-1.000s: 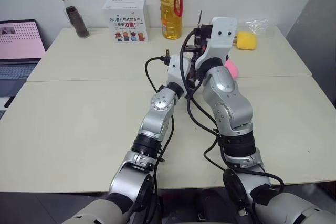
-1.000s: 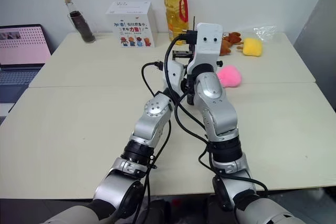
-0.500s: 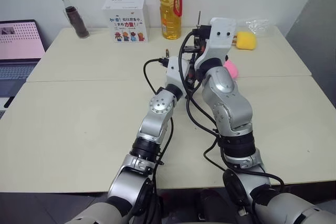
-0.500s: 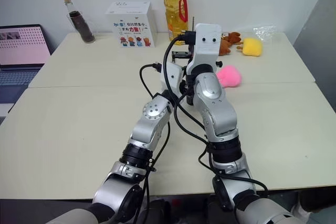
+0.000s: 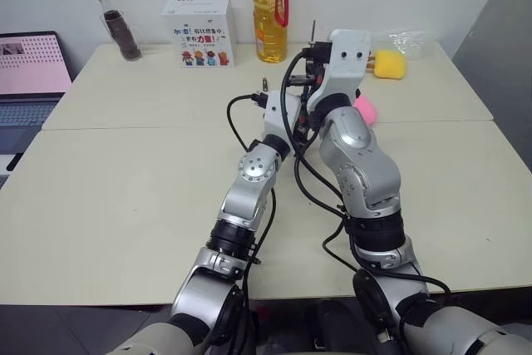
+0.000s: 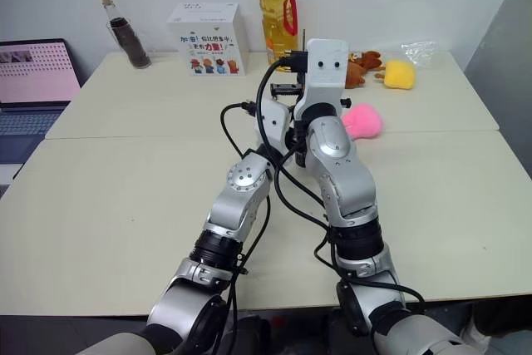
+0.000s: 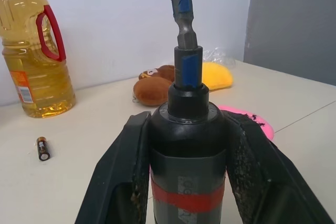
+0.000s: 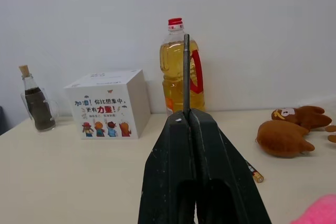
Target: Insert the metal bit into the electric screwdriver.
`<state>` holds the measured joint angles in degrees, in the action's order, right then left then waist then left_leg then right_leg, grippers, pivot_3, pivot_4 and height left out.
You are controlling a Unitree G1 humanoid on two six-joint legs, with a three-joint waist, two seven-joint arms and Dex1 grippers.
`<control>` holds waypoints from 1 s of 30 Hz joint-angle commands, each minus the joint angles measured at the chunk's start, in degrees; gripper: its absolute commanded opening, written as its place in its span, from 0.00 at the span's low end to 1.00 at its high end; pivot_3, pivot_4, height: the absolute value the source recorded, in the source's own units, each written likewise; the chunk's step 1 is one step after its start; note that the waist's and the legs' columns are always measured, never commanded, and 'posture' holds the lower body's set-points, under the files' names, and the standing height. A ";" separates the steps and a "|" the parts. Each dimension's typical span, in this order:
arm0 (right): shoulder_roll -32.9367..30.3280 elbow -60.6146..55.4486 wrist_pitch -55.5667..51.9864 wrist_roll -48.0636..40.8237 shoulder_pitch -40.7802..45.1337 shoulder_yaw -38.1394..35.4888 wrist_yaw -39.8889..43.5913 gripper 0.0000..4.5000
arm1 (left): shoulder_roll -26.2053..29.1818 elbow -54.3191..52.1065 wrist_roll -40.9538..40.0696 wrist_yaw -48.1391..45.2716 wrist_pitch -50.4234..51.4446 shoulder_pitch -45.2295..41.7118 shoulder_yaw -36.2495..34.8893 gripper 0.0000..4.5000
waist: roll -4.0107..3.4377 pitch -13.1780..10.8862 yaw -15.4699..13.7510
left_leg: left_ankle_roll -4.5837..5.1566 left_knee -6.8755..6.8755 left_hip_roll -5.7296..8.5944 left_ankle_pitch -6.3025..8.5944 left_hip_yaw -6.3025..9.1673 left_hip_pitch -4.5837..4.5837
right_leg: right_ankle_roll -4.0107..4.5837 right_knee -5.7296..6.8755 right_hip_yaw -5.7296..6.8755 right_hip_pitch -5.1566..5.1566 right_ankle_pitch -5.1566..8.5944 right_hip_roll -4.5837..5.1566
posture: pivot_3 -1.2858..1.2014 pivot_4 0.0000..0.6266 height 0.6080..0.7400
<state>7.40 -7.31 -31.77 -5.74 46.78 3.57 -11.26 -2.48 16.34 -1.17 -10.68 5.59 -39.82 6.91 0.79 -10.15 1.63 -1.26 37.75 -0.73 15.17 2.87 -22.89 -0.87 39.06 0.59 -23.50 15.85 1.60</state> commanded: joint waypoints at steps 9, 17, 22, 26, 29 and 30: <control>0.17 -3.01 -2.84 0.94 -1.20 0.93 0.71 0.00 | -0.47 -2.61 0.78 1.63 1.32 1.87 0.05 0.37 | 0.00 0.02 0.00 | 0.00 0.00 0.00 0.00 0.00 0.02 | 0.00 0.00 0.00 0.02 0.00 0.00 | 0.52 0.24 1.00; -0.41 -4.27 -5.09 1.91 -1.52 1.70 1.82 0.00 | -0.64 -4.36 1.74 3.09 2.17 4.00 1.02 0.37 | -0.01 0.10 0.00 | 0.01 0.00 0.00 0.00 0.01 0.08 | 0.00 0.00 0.00 0.08 0.00 0.00 | 0.52 0.24 1.00; -0.62 -5.27 -6.20 2.14 -1.82 1.69 2.46 0.00 | -1.22 -5.53 2.02 3.81 2.90 5.18 1.41 0.37 | -0.01 0.11 -0.01 | 0.01 0.00 0.00 0.00 0.01 0.09 | 0.00 0.00 0.00 0.09 0.00 0.00 | 0.52 0.24 1.00; -0.90 -6.10 -7.38 2.04 -2.04 1.26 3.24 0.00 | -2.09 -6.40 1.91 4.34 3.86 6.28 1.71 0.37 | -0.02 0.14 -0.02 | 0.01 0.00 0.00 0.00 0.03 0.09 | 0.00 -0.01 0.01 0.11 0.00 0.00 | 0.52 0.24 1.00; -0.96 -6.26 -7.95 1.97 -2.08 0.87 3.49 0.00 | -2.92 -6.76 1.82 4.85 4.75 6.87 1.94 0.37 | -0.02 0.16 -0.06 | 0.01 0.01 0.01 0.00 0.03 0.10 | 0.00 -0.01 0.01 0.12 0.00 0.00 | 0.52 0.24 1.00; -0.89 -6.35 -8.08 2.01 -2.11 0.82 3.53 0.00 | -3.25 -6.86 1.70 4.99 5.17 6.97 1.89 0.37 | -0.02 0.17 -0.07 | 0.01 0.01 0.01 0.00 0.04 0.10 | 0.00 -0.01 0.01 0.14 0.00 0.00 | 0.52 0.24 1.00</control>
<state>6.64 -12.71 -39.07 -3.96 45.30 5.20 -7.72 -4.94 9.06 0.43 -6.29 8.48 -34.07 8.55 0.77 -9.98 1.56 -1.25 37.76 -0.72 15.17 2.91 -22.77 -0.87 39.05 0.61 -23.35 15.85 1.60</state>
